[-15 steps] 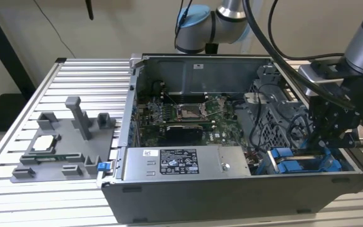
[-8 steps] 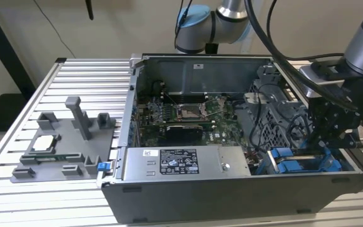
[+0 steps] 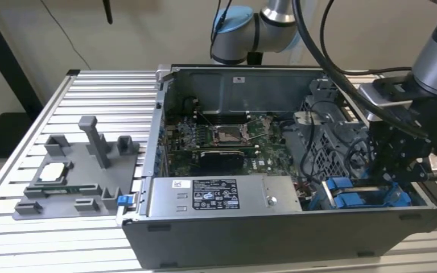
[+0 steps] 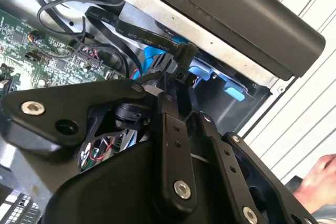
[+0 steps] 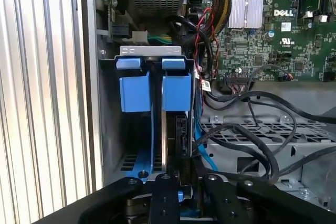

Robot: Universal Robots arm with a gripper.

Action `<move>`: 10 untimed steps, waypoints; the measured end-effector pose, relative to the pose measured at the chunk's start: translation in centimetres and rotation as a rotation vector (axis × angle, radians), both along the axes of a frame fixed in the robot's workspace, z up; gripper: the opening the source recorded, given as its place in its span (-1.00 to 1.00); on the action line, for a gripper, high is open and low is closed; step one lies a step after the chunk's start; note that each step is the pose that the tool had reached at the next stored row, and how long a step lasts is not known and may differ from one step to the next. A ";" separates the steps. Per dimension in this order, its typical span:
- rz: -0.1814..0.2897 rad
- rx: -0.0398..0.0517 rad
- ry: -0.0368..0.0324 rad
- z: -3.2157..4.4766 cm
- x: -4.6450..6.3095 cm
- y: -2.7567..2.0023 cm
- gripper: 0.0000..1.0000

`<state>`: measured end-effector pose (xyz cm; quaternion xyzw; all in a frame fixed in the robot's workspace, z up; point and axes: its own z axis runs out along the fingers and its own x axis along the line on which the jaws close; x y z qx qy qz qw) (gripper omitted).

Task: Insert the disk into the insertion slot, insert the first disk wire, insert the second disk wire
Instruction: 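Insert the first disk wire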

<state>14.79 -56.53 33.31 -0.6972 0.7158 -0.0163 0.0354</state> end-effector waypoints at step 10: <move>0.000 0.0039 0.0000 1.50 0.0 0.00 1.00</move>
